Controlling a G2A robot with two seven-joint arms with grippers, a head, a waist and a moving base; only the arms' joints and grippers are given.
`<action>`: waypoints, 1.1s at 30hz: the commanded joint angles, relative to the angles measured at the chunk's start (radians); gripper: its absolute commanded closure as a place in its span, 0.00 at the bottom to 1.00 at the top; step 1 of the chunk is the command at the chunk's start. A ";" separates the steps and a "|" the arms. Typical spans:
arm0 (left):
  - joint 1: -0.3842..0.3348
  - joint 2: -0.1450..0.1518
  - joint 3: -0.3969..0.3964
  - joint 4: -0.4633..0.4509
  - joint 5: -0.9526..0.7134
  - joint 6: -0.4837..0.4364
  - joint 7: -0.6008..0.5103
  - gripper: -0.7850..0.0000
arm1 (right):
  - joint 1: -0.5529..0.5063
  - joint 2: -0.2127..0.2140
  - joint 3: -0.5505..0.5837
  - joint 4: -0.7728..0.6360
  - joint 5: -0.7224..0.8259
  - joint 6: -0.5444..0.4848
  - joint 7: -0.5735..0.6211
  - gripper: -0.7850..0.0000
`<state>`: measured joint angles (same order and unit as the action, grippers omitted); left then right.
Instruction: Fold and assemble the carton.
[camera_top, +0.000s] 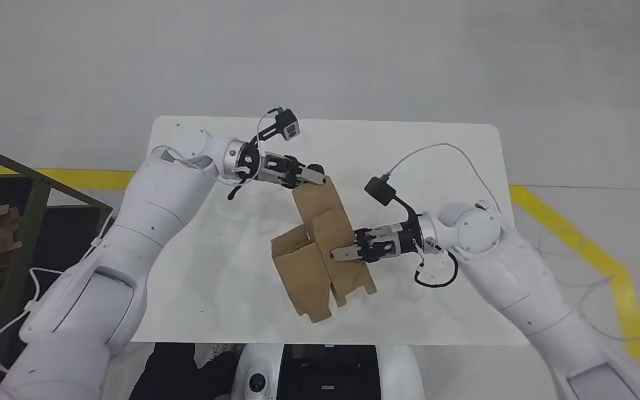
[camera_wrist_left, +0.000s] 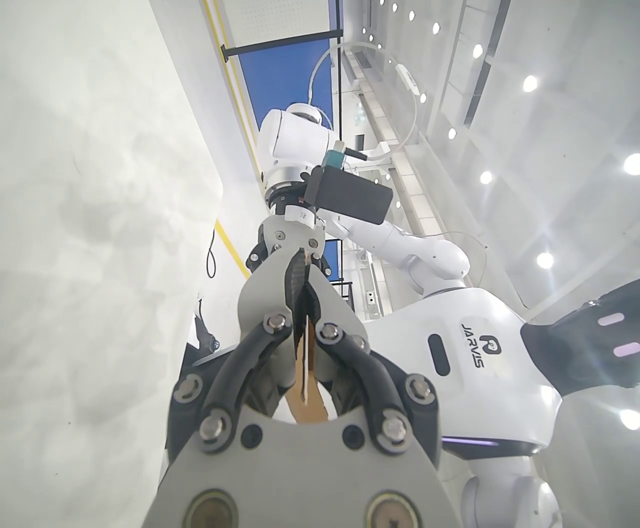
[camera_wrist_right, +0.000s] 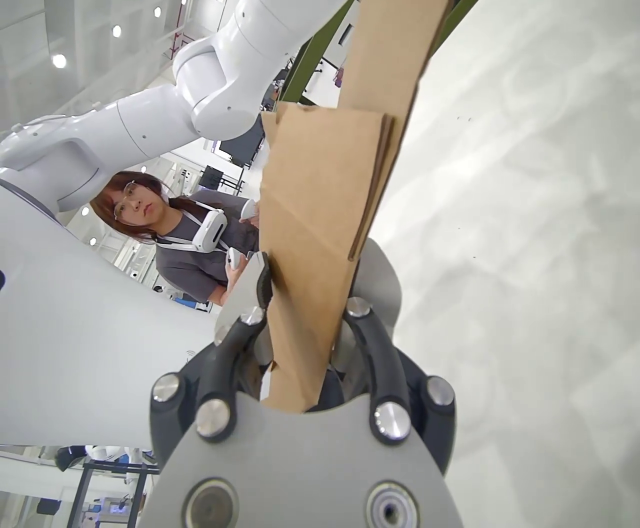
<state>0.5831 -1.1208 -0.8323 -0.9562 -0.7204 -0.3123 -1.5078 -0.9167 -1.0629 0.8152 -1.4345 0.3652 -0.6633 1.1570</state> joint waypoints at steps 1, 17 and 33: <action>0.001 -0.001 -0.002 -0.004 0.003 0.001 -0.001 1.00 | 0.010 0.005 -0.015 0.006 0.008 -0.006 -0.006 0.81; 0.059 0.033 -0.108 -0.120 0.026 -0.022 0.022 0.00 | 0.074 0.034 -0.108 0.057 0.071 -0.031 -0.032 1.00; 0.180 0.082 -0.275 -0.217 0.091 -0.041 0.175 0.00 | -0.065 0.086 0.081 -0.046 0.189 0.177 -0.197 1.00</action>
<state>0.7544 -1.0398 -1.1052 -1.1642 -0.6380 -0.3554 -1.3420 -0.9600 -0.9811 0.8741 -1.4663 0.5392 -0.5099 0.9989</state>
